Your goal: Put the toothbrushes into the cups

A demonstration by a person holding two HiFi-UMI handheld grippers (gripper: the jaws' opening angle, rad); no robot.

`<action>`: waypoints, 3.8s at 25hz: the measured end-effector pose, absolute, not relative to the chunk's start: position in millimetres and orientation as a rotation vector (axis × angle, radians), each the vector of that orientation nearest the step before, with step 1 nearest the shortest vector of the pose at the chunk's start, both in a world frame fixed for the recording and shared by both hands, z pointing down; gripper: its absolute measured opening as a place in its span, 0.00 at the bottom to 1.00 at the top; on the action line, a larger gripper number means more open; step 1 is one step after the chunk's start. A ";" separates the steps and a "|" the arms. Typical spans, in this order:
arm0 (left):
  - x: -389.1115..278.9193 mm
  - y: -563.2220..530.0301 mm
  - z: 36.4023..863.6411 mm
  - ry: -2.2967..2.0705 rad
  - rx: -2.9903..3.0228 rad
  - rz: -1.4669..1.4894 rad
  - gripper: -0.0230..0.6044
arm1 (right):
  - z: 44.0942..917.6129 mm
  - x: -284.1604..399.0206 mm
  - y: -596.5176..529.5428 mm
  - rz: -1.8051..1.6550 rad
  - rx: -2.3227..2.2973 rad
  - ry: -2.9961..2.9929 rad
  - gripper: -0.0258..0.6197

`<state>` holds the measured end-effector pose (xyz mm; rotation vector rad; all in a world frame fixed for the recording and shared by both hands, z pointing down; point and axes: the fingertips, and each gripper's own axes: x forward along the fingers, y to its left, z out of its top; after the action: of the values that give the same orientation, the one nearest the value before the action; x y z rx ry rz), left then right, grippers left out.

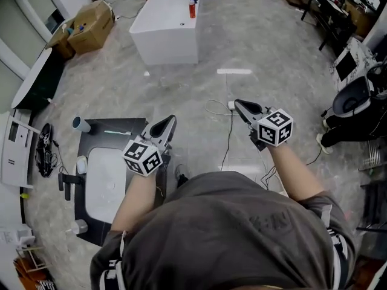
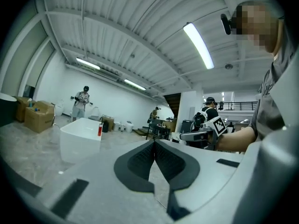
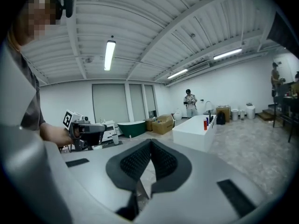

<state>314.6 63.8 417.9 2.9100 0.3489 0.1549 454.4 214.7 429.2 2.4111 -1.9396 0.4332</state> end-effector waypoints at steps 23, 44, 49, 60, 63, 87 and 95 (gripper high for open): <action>273.9 -249.1 454.4 -0.138 2.840 0.088 0.05 | 438.6 429.0 -176.7 0.538 1.672 -2.272 0.10; 10.7 -309.0 577.2 -1.013 2.514 0.126 0.05 | 723.3 163.0 -369.7 0.762 0.644 -1.885 0.20; -14.5 -308.9 593.6 -1.055 2.462 0.121 0.05 | 762.0 155.5 -386.5 0.742 0.655 -1.744 0.22; -8.4 -327.4 581.2 -0.958 2.481 0.086 0.05 | 715.5 153.1 -405.1 1.088 0.923 -2.015 0.09; -1.0 -341.7 567.2 -0.915 2.507 0.076 0.05 | 643.7 142.8 -429.4 1.120 0.998 -2.300 0.09; 11.4 -415.9 563.5 -0.890 2.526 0.071 0.05 | 527.0 111.3 -628.7 0.507 1.407 -2.834 0.10; 19.6 -408.5 571.8 -0.864 2.537 0.098 0.05 | 599.4 101.2 -595.8 0.464 1.200 -2.562 0.20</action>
<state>19.6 -408.5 571.8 2.5368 -0.8638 0.0980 101.2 -595.8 599.4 1.1997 -2.5618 0.4641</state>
